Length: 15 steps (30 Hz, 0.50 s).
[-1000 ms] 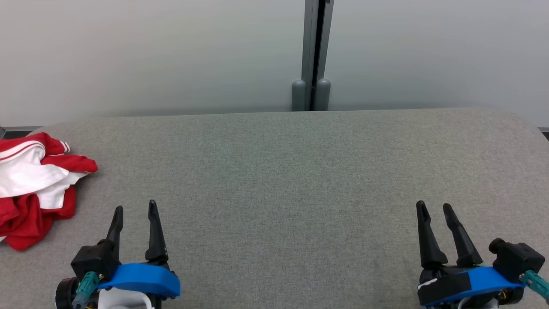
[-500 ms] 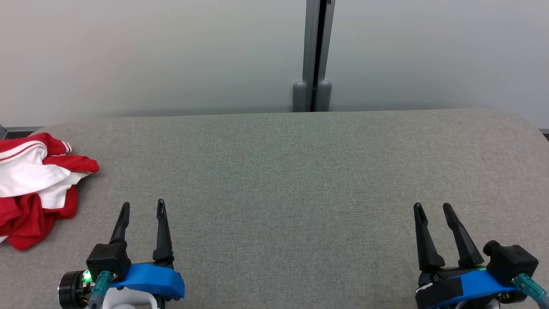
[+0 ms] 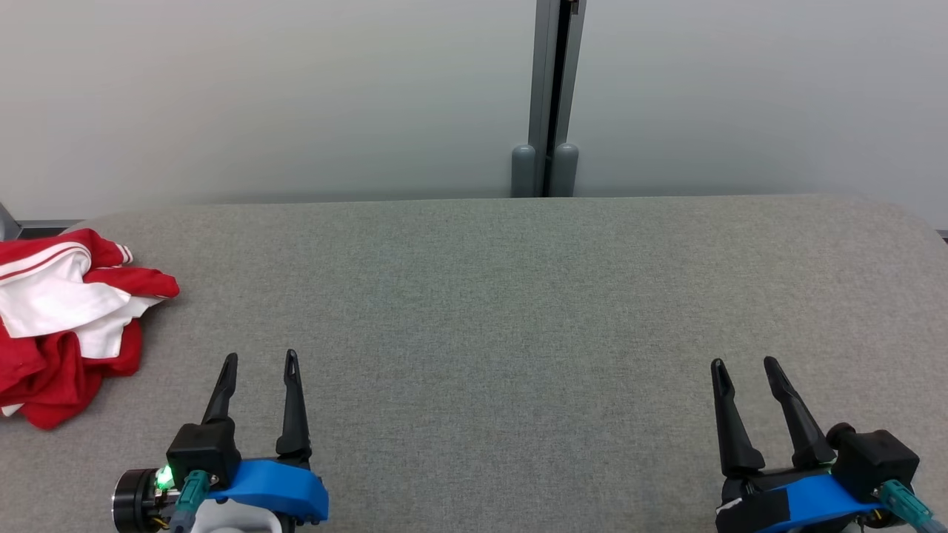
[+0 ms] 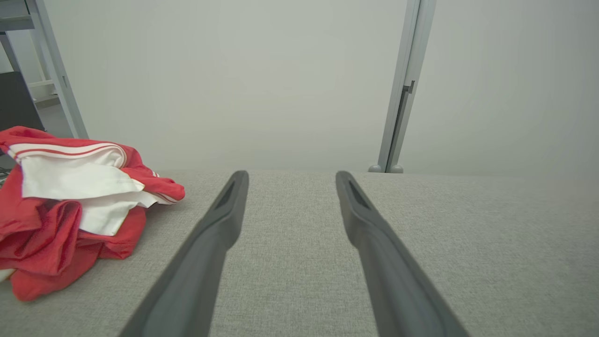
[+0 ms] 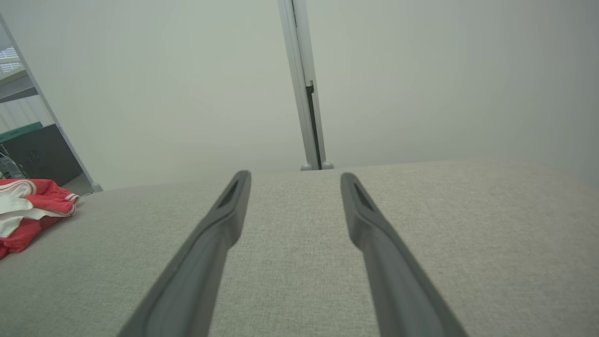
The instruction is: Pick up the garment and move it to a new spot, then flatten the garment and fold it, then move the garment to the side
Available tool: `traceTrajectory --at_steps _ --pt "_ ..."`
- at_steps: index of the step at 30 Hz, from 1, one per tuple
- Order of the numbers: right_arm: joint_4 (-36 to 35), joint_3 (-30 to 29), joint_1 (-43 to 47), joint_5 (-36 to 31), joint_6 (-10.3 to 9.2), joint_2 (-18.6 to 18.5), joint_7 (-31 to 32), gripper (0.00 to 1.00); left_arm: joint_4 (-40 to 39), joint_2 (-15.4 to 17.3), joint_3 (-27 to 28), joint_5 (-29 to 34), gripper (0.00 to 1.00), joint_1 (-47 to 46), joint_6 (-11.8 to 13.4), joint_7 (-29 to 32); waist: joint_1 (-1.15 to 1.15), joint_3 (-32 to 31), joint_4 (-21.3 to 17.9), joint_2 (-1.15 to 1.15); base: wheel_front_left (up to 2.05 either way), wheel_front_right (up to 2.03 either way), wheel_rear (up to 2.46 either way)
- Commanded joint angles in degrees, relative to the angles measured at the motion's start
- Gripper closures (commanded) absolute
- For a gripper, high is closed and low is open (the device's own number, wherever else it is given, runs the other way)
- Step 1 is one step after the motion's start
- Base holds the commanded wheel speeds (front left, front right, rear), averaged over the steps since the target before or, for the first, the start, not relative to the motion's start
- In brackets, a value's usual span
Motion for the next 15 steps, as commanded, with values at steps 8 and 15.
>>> traceTrajectory --at_steps 8,15 --pt "0.93 -0.16 0.44 0.80 0.04 -0.38 -0.36 0.00 0.22 0.36 -0.24 -0.30 0.00 -0.56 0.36 -0.15 0.00 -0.03 0.09 0.00 0.00 0.00 0.00" --pt "1.31 -0.21 0.22 1.83 0.05 -0.37 -0.37 0.00 -0.05 0.46 -0.01 -1.60 0.00 -0.60 0.19 0.00 0.00 -0.02 0.24 0.00 0.00 0.00 0.00"
